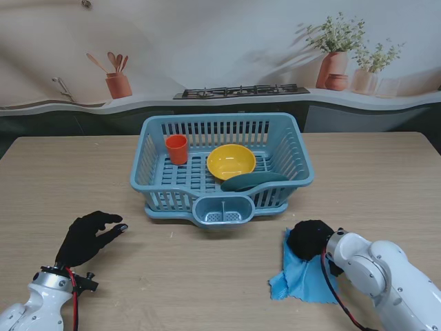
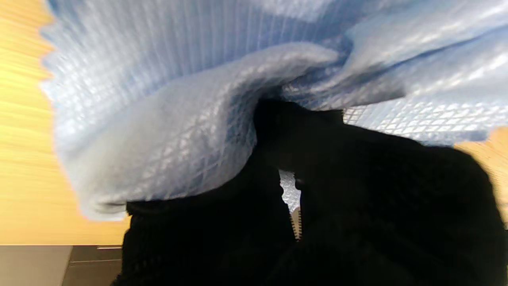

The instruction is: Clear dishes and wipe the table

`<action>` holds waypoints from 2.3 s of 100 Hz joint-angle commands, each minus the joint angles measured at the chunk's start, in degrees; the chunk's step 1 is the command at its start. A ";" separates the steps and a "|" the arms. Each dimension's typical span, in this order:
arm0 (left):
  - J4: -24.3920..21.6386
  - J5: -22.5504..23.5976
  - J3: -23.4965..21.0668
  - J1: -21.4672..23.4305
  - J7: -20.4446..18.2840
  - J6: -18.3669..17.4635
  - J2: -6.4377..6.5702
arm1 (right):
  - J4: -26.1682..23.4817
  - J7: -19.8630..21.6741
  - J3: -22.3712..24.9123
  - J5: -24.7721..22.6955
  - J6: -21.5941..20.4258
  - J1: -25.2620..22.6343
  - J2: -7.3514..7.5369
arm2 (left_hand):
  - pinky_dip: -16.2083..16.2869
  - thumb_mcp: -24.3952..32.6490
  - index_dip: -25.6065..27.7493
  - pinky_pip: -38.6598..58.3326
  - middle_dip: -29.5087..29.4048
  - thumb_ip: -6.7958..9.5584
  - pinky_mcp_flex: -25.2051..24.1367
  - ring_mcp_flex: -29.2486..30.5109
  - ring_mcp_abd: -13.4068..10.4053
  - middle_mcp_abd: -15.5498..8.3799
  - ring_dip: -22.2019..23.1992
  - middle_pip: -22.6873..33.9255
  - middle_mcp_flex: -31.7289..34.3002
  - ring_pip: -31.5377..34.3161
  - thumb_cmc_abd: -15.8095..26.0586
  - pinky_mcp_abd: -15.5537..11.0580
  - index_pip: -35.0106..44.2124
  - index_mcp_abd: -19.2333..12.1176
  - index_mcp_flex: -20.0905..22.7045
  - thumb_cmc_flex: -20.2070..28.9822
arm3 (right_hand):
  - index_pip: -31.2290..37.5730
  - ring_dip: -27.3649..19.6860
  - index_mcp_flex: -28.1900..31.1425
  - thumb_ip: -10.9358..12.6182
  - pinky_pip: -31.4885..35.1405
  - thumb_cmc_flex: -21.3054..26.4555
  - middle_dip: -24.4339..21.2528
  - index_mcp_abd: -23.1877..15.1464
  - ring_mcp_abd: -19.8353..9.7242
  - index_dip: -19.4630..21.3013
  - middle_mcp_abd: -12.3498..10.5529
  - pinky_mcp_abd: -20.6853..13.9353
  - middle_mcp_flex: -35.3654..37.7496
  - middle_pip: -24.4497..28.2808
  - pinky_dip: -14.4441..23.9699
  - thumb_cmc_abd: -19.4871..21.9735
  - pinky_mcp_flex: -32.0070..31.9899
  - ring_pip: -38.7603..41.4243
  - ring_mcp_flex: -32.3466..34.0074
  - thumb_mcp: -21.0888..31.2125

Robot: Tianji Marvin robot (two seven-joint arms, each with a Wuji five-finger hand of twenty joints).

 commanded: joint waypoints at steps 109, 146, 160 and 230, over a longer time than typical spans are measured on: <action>-0.65 -0.12 -0.43 1.46 0.53 -1.64 -0.46 | -2.10 3.92 -12.64 7.76 6.23 4.27 1.06 | 0.65 -1.71 -0.12 0.79 -0.17 1.49 -0.54 0.52 2.21 0.83 0.59 -0.30 0.06 0.54 2.61 0.54 -0.53 -0.82 2.06 1.62 | -0.03 -2.35 0.06 0.29 1.63 1.88 -5.49 2.48 1.11 -2.47 0.03 -3.64 0.27 -1.51 -0.04 0.22 -0.52 2.33 -0.04 1.01; -0.40 0.26 -0.48 1.36 1.32 -1.77 -0.56 | -1.29 5.78 -12.10 7.55 4.50 4.12 1.53 | 0.65 -1.71 -0.10 0.80 -0.17 1.49 -0.54 0.49 2.33 0.85 0.58 -0.29 0.10 0.51 2.65 0.52 -0.53 -0.76 2.02 1.64 | 0.00 -2.73 0.07 0.34 1.61 1.91 -5.97 2.70 1.14 -3.03 0.02 -3.67 0.33 -1.30 -0.02 0.10 -0.49 2.47 0.02 0.99; -0.39 0.40 -0.56 1.42 1.42 -1.93 -0.57 | -0.97 5.83 -7.67 4.45 1.90 1.58 1.69 | 0.65 -1.73 -0.10 0.79 -0.17 1.48 -0.54 0.50 2.31 0.82 0.58 -0.29 0.11 0.51 2.63 0.52 -0.52 -0.75 2.04 1.62 | 0.06 -2.81 0.08 0.32 1.63 1.85 -6.06 2.62 1.12 -3.12 -0.01 -3.71 0.34 -1.20 0.00 0.14 -0.48 2.52 0.02 0.97; -0.13 0.77 -0.71 1.81 2.23 -2.73 -0.69 | -1.62 6.12 -7.15 3.73 2.35 1.45 1.62 | 0.64 -1.72 -0.09 0.81 -0.17 1.48 -0.52 0.55 2.30 0.86 0.59 -0.29 0.13 0.53 2.62 0.47 -0.52 -0.77 2.06 1.66 | 0.10 -2.98 0.04 0.31 1.83 1.85 -6.24 2.85 1.33 -3.33 0.32 -3.48 0.30 -1.10 0.15 0.14 -0.42 2.77 0.07 0.97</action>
